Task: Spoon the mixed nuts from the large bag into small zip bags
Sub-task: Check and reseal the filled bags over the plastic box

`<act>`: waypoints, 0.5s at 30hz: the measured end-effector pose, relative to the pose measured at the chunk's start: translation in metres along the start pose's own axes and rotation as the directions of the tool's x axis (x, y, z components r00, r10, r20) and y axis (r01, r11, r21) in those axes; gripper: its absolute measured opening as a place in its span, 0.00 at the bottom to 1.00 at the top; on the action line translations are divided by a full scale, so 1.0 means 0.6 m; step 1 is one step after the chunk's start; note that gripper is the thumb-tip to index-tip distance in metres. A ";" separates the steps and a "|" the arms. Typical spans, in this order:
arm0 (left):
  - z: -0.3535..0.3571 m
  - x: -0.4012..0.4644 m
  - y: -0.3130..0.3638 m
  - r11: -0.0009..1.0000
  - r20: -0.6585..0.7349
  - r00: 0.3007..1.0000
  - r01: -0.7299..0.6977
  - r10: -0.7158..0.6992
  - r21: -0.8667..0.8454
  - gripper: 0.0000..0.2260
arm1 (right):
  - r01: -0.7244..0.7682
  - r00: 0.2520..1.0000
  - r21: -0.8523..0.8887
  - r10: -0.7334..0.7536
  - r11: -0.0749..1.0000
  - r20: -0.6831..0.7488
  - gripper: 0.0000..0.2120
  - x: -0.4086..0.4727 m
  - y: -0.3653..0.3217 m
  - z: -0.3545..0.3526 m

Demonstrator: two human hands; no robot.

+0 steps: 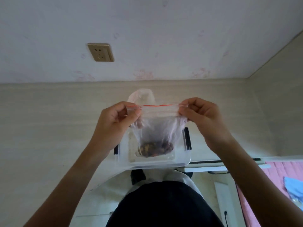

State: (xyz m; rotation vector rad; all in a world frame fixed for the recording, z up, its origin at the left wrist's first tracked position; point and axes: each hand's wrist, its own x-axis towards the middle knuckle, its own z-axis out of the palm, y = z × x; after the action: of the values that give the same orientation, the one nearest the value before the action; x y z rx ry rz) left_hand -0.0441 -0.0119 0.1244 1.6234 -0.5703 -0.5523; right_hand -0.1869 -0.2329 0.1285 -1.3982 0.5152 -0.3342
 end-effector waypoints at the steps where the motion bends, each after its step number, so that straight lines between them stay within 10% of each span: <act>1: -0.007 -0.004 -0.016 1.000 0.014 1.000 0.018 -0.018 0.006 0.06 | -0.019 1.000 -0.029 0.018 0.999 -0.022 0.11 -0.004 0.015 0.008; 11: -0.004 -0.004 -0.174 0.911 -0.023 0.990 0.140 -0.143 0.388 0.04 | -0.158 0.987 -0.610 0.125 0.776 -0.098 0.04 0.017 0.174 0.040; 15: 0.016 -0.008 -0.195 0.514 0.060 0.998 -0.050 -0.002 0.857 0.09 | -0.140 0.974 -0.826 0.226 0.546 -0.015 0.08 0.026 0.223 0.054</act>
State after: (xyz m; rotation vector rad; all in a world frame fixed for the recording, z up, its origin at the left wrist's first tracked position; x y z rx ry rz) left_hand -0.0476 -0.0029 0.0074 2.5585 -1.0136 -0.2720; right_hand -0.1668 -0.1930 -0.0028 -2.2473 0.7905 0.2063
